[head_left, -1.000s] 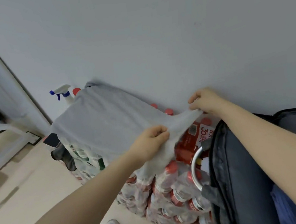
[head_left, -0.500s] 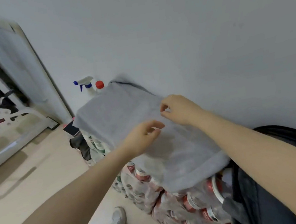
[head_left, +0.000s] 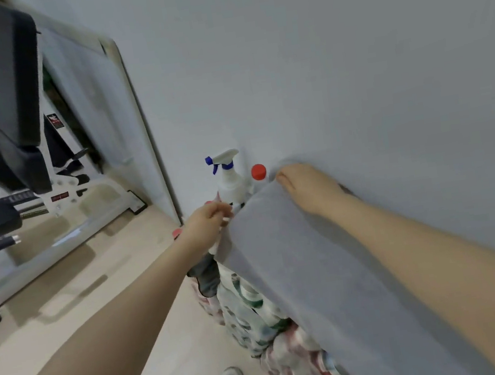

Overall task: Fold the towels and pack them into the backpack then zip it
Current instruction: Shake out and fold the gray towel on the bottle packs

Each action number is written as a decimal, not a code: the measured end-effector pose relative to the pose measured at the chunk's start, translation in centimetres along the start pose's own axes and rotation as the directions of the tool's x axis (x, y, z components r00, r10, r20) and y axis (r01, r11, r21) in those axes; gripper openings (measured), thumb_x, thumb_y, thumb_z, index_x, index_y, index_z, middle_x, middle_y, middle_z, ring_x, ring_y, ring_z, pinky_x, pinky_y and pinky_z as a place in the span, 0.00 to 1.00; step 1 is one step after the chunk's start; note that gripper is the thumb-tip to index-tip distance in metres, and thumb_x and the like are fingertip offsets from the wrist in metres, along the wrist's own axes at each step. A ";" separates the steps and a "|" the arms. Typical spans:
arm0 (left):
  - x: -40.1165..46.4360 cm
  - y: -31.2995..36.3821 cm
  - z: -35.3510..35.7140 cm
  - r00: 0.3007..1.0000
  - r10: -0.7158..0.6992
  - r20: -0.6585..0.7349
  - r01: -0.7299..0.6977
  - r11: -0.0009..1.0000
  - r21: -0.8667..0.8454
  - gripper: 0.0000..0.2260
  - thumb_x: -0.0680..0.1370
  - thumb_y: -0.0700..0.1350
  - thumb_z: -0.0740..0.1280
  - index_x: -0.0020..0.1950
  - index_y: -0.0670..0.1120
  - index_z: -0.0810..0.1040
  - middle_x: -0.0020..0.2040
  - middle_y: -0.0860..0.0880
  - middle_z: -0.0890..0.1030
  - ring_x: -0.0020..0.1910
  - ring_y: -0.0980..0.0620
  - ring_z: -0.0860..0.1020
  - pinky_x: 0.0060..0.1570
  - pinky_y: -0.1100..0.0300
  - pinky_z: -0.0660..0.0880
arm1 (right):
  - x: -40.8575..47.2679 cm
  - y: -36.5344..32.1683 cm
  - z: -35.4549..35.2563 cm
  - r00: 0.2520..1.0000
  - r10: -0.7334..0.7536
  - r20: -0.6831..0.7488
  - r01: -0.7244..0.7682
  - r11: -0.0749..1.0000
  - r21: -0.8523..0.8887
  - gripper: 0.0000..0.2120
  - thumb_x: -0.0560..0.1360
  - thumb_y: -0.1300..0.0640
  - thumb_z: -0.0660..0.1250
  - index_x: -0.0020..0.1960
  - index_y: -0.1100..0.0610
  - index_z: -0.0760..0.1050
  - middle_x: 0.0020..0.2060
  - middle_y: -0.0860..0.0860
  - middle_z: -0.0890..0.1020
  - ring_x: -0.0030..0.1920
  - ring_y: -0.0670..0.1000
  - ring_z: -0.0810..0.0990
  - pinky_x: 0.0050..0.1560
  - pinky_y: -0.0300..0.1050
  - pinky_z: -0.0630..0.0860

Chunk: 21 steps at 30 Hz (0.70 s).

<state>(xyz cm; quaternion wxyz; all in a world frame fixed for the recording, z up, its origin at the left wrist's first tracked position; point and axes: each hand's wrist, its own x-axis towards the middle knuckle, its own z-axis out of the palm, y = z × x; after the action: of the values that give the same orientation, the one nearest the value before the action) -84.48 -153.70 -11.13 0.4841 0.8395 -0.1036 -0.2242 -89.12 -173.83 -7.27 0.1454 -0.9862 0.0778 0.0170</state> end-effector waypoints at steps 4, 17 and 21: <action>3.2 -1.3 0.2 0.949 -0.163 0.269 0.118 0.977 0.176 0.14 0.81 0.48 0.56 0.62 0.47 0.75 0.60 0.49 0.77 0.58 0.50 0.74 0.59 0.59 0.71 | 3.3 0.1 1.1 0.993 0.120 0.005 -0.120 0.991 -0.056 0.14 0.79 0.61 0.52 0.61 0.58 0.70 0.63 0.56 0.71 0.59 0.59 0.74 0.58 0.53 0.72; 8.0 -0.7 -3.6 0.917 -0.062 0.395 0.093 0.994 -0.061 0.15 0.68 0.53 0.72 0.49 0.46 0.78 0.46 0.47 0.82 0.44 0.51 0.79 0.50 0.56 0.77 | 6.2 1.3 -0.5 0.969 0.235 0.077 -0.211 0.949 -0.233 0.11 0.72 0.66 0.59 0.51 0.59 0.75 0.51 0.57 0.77 0.52 0.59 0.76 0.44 0.45 0.69; 7.5 1.5 -5.7 0.888 0.126 0.442 0.020 0.950 -0.311 0.03 0.68 0.46 0.70 0.41 0.50 0.79 0.39 0.52 0.82 0.40 0.54 0.80 0.45 0.59 0.78 | 5.2 0.9 -3.9 0.982 0.162 0.098 -0.166 0.986 0.033 0.12 0.71 0.66 0.63 0.36 0.52 0.65 0.37 0.54 0.75 0.38 0.54 0.78 0.33 0.41 0.67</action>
<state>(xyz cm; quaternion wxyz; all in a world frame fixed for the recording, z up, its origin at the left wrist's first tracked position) -75.08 -153.04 -9.43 0.5764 0.6746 -0.2014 -0.4149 -84.10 -176.61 -4.08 0.1672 -0.9712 0.1524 0.0742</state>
